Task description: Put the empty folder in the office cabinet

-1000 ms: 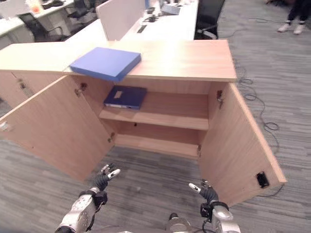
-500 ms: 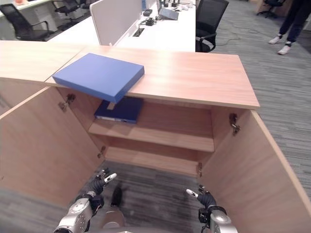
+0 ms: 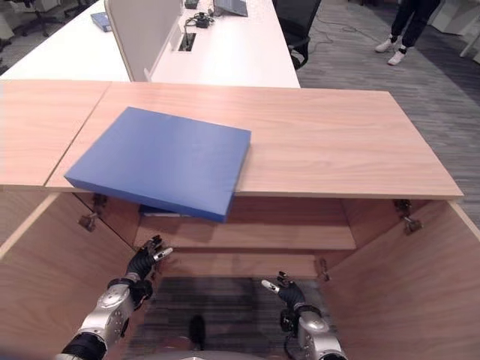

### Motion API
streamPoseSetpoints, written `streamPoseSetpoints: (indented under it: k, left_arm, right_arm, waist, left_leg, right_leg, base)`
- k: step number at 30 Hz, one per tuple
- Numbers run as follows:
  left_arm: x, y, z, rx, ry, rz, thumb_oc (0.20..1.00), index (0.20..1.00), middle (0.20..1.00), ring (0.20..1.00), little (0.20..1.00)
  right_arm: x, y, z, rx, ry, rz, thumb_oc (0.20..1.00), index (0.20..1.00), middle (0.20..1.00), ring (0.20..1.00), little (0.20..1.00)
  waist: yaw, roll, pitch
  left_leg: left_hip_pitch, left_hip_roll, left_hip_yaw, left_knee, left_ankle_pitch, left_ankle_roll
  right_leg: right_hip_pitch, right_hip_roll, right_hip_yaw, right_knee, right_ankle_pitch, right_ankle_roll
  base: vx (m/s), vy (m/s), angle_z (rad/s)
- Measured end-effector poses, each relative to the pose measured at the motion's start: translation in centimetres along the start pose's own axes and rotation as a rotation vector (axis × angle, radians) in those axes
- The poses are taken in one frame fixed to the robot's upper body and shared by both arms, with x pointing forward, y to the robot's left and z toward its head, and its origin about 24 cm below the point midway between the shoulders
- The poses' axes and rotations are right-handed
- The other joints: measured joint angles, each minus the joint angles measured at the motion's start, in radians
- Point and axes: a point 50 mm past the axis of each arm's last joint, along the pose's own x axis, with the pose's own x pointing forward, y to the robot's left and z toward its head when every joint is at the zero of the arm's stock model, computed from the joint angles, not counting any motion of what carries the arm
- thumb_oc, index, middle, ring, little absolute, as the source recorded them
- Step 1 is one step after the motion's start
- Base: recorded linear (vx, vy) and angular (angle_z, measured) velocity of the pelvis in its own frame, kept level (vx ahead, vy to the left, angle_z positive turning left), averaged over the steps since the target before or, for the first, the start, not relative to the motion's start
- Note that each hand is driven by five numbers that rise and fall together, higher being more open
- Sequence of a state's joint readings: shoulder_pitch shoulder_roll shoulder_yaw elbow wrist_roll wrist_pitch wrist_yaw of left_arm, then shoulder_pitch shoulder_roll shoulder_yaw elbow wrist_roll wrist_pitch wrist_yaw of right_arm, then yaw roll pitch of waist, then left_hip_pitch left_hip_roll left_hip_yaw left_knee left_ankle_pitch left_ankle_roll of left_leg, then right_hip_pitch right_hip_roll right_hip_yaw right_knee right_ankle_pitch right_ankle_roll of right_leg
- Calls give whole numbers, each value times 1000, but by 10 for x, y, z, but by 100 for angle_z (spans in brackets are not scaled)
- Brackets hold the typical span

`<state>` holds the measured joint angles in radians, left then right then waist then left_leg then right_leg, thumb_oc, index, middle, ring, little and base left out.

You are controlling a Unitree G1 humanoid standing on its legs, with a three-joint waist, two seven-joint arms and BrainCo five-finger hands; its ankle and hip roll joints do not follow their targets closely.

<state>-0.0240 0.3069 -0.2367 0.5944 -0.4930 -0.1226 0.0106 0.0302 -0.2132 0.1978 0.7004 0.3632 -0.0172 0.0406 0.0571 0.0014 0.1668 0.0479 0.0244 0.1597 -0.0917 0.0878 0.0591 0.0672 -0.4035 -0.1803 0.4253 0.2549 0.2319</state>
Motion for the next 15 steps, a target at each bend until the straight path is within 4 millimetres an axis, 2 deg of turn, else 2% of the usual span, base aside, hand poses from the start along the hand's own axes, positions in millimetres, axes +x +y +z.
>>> streamPoseSetpoints:
  k: [1,2,3,4,5,7,8,11,14,15]
  left_arm:
    - [0,-1,-2,-6,5,0,1000,1000,1000,1000,1000]
    - [0,-2,-2,-9,6,0,1000,1000,1000,1000,1000]
    - [0,-1,-2,-6,6,3,1000,1000,1000,1000,1000]
    - [-2,3,-3,1,12,15,1000,1000,1000,1000,1000]
    - [-3,5,-4,1,17,21,1000,1000,1000,1000,1000]
    - [-5,5,-7,2,23,17,1000,1000,1000,1000,1000]
    - [-9,3,-14,-5,40,16,1000,1000,1000,1000,1000]
    - [-19,4,-26,-12,66,27,1000,1000,1000,1000,1000]
    - [-21,-1,-21,8,32,5,1000,1000,1000,1000,1000]
    - [-21,-5,-14,11,-1,-10,1000,1000,1000,1000,1000]
  right_arm:
    - [0,0,1,0,-7,0,1000,1000,1000,1000,1000]
    - [0,-1,1,-2,-3,1,1000,1000,1000,1000,1000]
    - [-1,-2,-1,-2,2,-3,1000,1000,1000,1000,1000]
    - [0,-2,2,-6,-1,-3,1000,1000,1000,1000,1000]
    - [1,-2,3,-5,-3,-4,1000,1000,1000,1000,1000]
    - [-2,-4,-4,0,14,-14,1000,1000,1000,1000,1000]
    - [-6,-7,-12,1,38,-22,1000,1000,1000,1000,1000]
    - [-8,-13,-14,-9,47,-36,1000,1000,1000,1000,1000]
    - [-10,-19,-15,-22,51,-49,1000,1000,1000,1000,1000]
    - [-10,-23,-13,-26,46,-56,1000,1000,1000,1000,1000]
  waist:
    - [-15,7,2]
    - [-18,10,2]
    - [-28,7,0]
    - [-45,8,0]
    - [-58,-6,-3]
    - [-76,-32,-8]
    - [-71,-53,-23]
    - [-49,-21,-42]
    - [-45,-8,-48]
    - [-43,-3,-55]
  left_leg:
    - [3,-1,-10,1,-3,4]
    - [3,2,-13,0,-5,7]
    - [4,2,-26,0,-6,8]
    - [7,15,-34,-8,-14,-3]
    - [2,11,-43,-9,-13,-13]
    - [17,-18,-63,-9,-16,-20]
    - [40,-35,-70,-9,-23,-35]
    - [60,0,-67,-9,-38,-71]
    - [71,20,-73,-9,-42,-87]
    - [85,40,-71,-9,-44,-99]
  right_leg:
    - [-32,4,4,47,-91,7]
    - [-59,29,14,50,-192,-10]
    - [-79,77,20,-1,-260,-18]
    - [-99,180,25,-220,-296,-46]
    - [-90,222,36,-355,-284,-48]
    - [-82,234,56,-444,-261,-64]
    - [-71,226,78,-437,-178,-104]
    - [-24,260,55,-522,-153,-122]
    - [-7,275,24,-521,-137,-136]
    - [7,295,22,-521,-147,-150]
  base:
    - [134,107,8]
    - [167,39,28]
    - [246,17,23]
    - [197,-33,31]
    - [114,-51,33]
    - [80,-51,49]
    - [87,-61,31]
    - [64,-63,-10]
    - [34,-47,3]
    - [27,-62,5]
